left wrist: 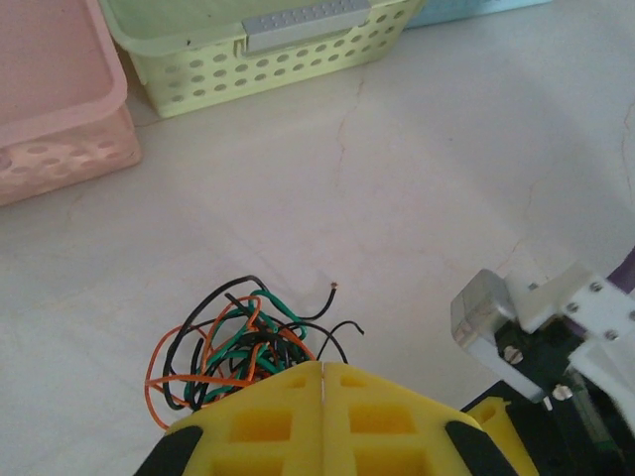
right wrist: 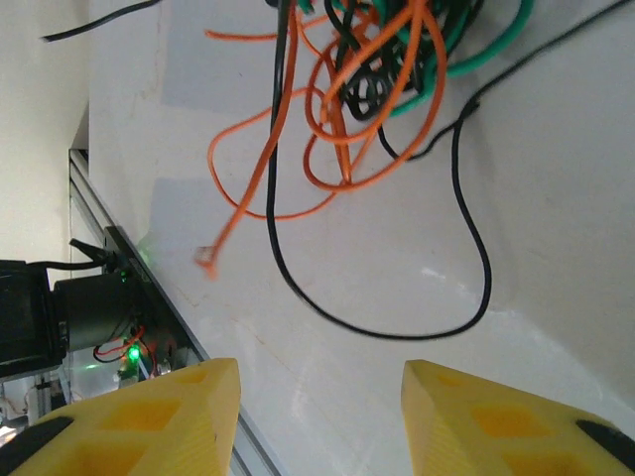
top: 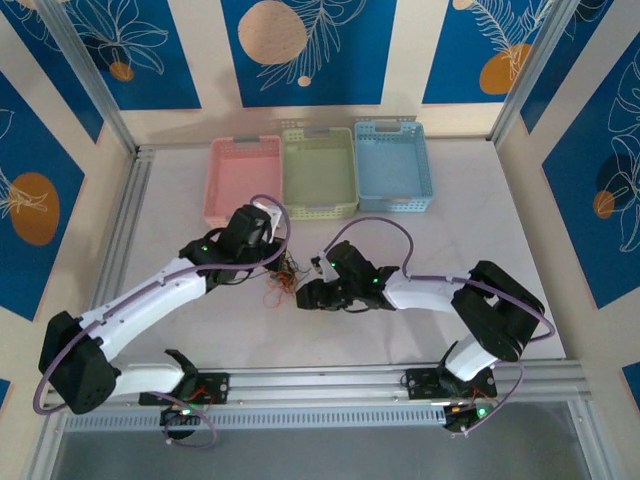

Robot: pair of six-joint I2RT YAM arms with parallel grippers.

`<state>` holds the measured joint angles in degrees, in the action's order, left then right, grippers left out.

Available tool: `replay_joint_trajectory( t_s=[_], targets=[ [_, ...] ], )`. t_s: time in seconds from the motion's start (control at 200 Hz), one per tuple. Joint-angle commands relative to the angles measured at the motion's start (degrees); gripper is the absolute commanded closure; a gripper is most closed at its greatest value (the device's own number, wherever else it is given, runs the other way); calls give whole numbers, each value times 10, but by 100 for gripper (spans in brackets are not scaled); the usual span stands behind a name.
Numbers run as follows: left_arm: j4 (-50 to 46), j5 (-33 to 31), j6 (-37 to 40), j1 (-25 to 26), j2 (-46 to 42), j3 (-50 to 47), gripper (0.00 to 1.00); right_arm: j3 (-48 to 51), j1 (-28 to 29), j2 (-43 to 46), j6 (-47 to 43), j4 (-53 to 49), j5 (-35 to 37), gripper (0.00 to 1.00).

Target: Untangle the cables

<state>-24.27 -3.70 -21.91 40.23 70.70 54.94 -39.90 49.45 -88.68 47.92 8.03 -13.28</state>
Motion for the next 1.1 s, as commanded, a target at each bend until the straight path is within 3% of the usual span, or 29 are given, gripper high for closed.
replay_joint_trajectory(
  t_s=[0.0, 0.145, 0.49, 0.785, 1.095],
  targets=[
    [13, -16, 7, -5, -16, -13, 100, -29, 9, -1, -40, -4, 21, 52],
    [20, -10, 11, -5, -16, -17, 100, -60, 21, -29, -70, -7, 26, 52],
    [29, -13, 11, -4, -29, -28, 100, -106, 36, -59, -115, -49, 116, 53],
    [26, -19, 12, -5, -30, -23, 100, -96, 45, -63, -112, -46, 114, 62],
    [33, -28, 13, -6, -30, -33, 100, -91, 63, -66, -110, -45, 111, 57]
  ],
)
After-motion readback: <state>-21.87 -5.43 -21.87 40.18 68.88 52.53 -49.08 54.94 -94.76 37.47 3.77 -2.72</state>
